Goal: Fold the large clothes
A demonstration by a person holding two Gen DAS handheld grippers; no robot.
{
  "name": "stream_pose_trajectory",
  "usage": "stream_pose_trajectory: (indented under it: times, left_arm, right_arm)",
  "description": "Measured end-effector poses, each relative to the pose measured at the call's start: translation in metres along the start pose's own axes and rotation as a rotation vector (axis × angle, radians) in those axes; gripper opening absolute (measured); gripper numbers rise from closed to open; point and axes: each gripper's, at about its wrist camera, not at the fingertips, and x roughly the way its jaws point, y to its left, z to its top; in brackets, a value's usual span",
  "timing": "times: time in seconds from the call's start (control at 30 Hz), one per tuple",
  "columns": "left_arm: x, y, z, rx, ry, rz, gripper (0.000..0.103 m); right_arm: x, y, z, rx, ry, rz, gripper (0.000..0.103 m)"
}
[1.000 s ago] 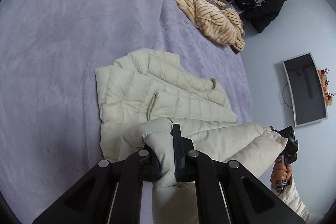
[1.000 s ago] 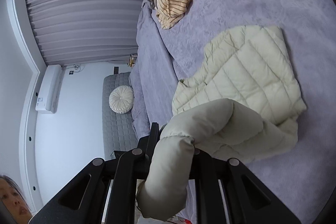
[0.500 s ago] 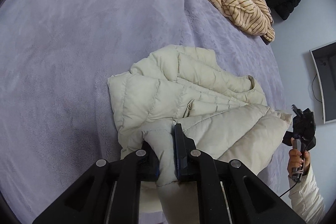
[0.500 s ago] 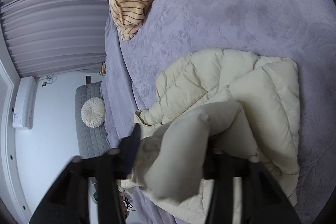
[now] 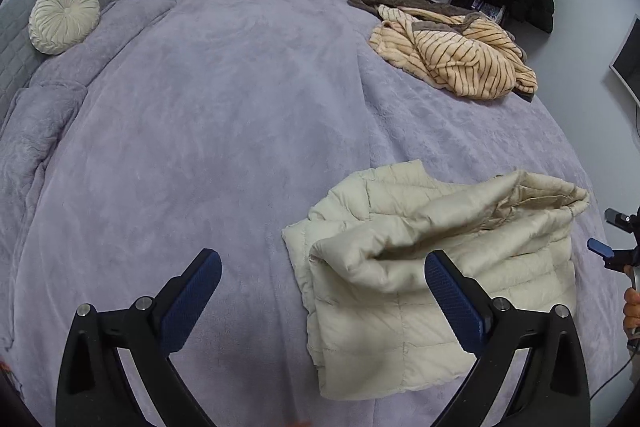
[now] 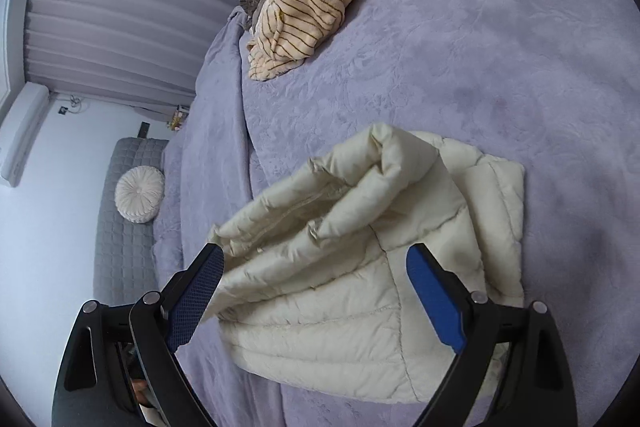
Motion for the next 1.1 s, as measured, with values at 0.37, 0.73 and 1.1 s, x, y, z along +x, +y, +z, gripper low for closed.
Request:
stream_pose_trajectory:
  times: [0.37,0.73,1.1]
  left_arm:
    - [0.055,-0.074,0.013,0.075,0.011,-0.159,0.102]
    - [0.196,-0.042,0.021,-0.039,0.096,0.047,0.102]
    - [0.219,-0.039,0.011,-0.050,0.085,0.017,0.103]
  right_arm:
    - [0.038,0.017,-0.022,-0.209,0.085,-0.221,0.021]
    - [0.111,-0.025,0.029,-0.186,0.035,-0.273,0.017]
    - [0.128,-0.053,0.021,-0.185,0.017,-0.200,0.016]
